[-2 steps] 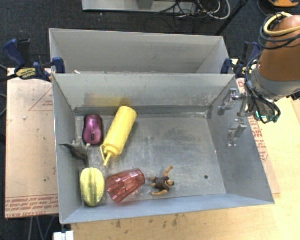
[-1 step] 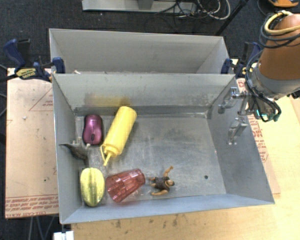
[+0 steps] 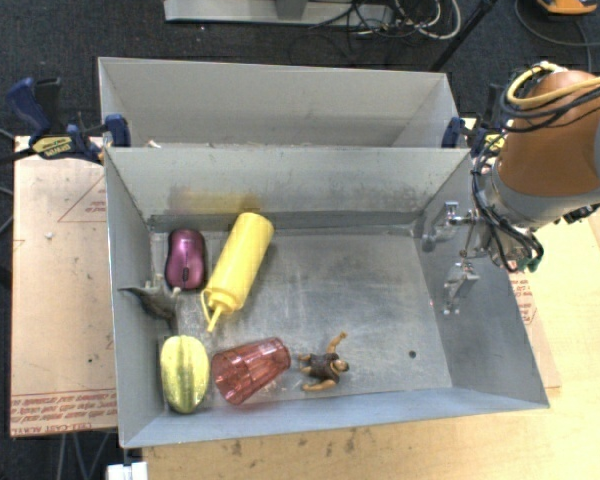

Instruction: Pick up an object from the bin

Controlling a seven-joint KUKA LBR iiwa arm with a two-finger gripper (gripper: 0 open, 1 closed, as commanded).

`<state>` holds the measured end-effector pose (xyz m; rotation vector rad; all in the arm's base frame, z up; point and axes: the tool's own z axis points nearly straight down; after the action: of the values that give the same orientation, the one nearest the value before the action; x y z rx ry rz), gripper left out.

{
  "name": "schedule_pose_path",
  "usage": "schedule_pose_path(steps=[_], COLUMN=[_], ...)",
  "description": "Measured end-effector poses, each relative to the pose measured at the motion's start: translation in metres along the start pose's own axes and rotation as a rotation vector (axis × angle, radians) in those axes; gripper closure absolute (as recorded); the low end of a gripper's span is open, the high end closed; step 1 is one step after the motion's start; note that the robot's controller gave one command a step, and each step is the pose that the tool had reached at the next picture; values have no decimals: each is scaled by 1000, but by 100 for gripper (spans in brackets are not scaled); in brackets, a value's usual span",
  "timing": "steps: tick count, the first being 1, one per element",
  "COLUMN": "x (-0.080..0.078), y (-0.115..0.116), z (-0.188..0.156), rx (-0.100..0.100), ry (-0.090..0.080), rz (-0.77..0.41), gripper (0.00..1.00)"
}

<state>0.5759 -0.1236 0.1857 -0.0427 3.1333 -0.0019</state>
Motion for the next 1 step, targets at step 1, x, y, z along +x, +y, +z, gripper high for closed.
schedule_pose_path(steps=[1], x=[-11], y=[33], z=[23], rx=[-3], ry=[12], rz=[-11], gripper=[0])
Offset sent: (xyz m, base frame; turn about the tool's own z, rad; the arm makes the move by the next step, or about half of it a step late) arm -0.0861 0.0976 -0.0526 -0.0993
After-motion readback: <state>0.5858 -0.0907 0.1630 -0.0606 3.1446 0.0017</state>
